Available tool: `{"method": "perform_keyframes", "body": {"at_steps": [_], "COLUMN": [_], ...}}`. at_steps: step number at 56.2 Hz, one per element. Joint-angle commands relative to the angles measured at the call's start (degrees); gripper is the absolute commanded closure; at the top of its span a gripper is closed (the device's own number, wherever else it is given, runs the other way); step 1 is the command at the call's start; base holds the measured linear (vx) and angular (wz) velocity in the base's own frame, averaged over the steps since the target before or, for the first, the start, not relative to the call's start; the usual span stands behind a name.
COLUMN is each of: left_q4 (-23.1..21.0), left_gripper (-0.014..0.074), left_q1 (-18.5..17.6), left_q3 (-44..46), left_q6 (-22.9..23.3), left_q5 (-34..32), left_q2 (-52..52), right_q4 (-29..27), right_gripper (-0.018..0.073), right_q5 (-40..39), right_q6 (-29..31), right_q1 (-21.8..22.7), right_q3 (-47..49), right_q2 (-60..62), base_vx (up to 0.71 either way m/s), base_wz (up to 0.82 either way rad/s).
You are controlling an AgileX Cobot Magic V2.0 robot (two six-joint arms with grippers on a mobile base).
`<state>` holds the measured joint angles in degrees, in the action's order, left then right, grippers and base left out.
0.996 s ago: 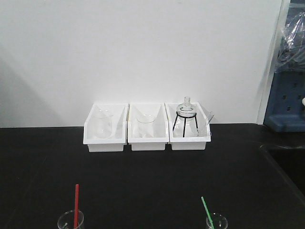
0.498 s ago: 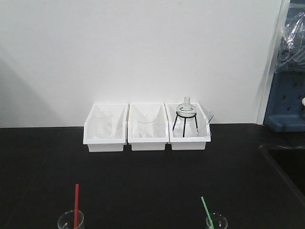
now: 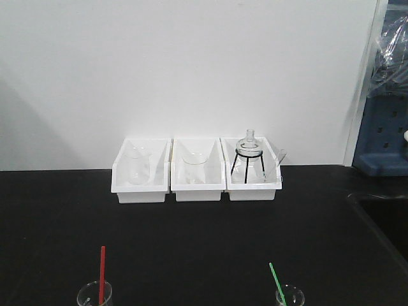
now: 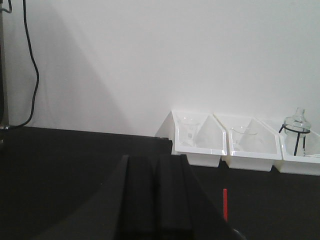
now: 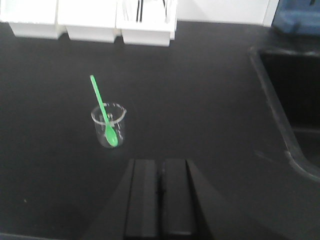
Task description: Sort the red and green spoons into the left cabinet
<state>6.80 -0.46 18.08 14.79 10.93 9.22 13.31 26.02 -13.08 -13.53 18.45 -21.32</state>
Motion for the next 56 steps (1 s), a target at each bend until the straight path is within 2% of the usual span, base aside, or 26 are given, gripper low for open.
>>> {"method": "perform_keyframes", "body": {"at_steps": [1,15,23,37,45,52,56], "left_q4": [-0.43,-0.43,-0.31,-0.38,-0.38,-0.75,-2.92], "left_gripper": [0.0593,0.0559,0.0504,0.0343,0.0267,0.0254,0.0254], "left_q1": [-0.10,-0.10,-0.10,-0.10,-0.10,-0.15,-0.21], "left_q3": [1.44,1.44,1.44,1.44,1.44,1.44,1.44], "left_q6": [0.47,0.47,-0.26,-7.79,-8.17,-7.81,-6.92], "left_q5": [-3.77,-3.49,-3.04,0.30,0.37,0.23,0.02], "left_q2": [1.18,1.18,1.18,1.18,1.18,1.54,2.95], "right_q4": [1.86,1.14,0.71,0.78,1.30,1.08,1.18], "right_gripper": [0.0537,0.0509,0.0447,0.0228,0.0084,0.0019,0.0008], "right_q5": [-6.92,-15.88,-15.27,-15.56,-19.25,-24.57,-28.23], "right_q6": [0.01,-0.34,-0.47,-0.41,-0.41,-0.56,-0.63], "right_q1": [0.22,0.22,0.22,0.22,0.22,0.22,0.22], "right_q3": [1.91,1.91,1.91,1.91,1.91,1.91,1.91], "right_q2": [-3.59,-8.53,-11.11,-14.48,-15.97,-17.89,-19.69], "base_vx": [0.00,0.00,0.00,0.00,0.00,0.00,0.00], "base_wz": [0.00,0.00,0.00,0.00,0.00,0.00,0.00]}}
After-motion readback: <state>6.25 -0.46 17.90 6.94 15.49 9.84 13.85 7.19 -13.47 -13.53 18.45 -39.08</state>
